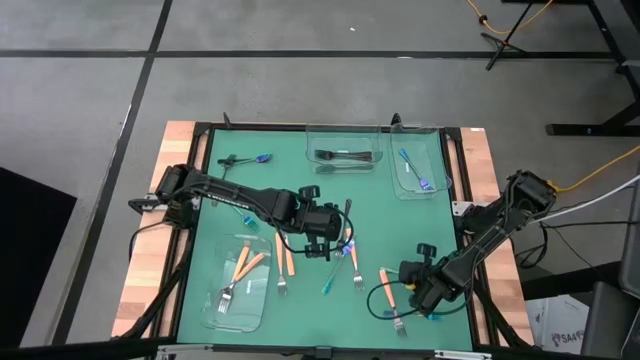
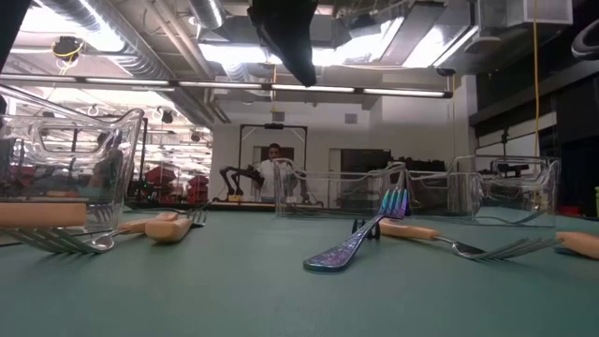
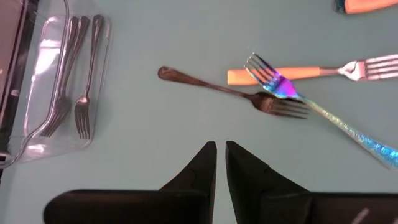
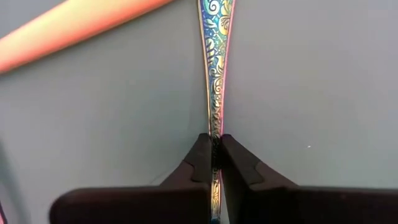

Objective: Sort silverware by color (type)
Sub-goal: Put the blue fork into the top right transparent bin

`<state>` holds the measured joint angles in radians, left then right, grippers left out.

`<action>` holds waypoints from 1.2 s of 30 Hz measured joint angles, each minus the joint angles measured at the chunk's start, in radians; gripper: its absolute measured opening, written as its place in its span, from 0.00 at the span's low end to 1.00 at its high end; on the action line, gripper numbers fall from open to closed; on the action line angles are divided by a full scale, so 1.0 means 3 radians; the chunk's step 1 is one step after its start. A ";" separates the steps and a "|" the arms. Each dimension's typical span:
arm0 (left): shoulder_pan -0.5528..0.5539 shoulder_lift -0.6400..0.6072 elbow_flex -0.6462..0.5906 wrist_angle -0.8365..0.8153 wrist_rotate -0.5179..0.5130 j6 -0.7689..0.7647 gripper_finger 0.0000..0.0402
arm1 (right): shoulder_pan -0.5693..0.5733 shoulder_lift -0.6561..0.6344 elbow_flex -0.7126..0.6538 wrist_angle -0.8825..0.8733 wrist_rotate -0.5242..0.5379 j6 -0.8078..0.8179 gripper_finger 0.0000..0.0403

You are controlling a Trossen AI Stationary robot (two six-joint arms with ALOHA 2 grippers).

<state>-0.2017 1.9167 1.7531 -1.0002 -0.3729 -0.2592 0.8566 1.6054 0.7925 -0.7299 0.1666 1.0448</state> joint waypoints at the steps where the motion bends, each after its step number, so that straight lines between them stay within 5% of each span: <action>1: -0.0008 0.0000 0.0000 -0.0030 -0.0001 -0.0001 0.07 | 0.0000 0.0000 -0.0001 -0.0009 0.0010 0.0054 0.03; 20: -0.0090 0.0000 0.0000 -0.1003 -0.0036 -0.0163 0.07 | -0.0157 -0.0392 0.0350 -0.0871 0.0363 0.0609 0.00; 36: -0.0090 0.0000 0.0001 -0.0785 -0.0042 -0.0161 0.07 | -0.1297 -0.1339 0.0649 -0.1151 0.1151 -0.0223 0.00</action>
<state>-0.2287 1.9167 1.7535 -1.2357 -0.3855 -0.3077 0.4676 1.2039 0.9871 -1.0751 0.5117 0.9779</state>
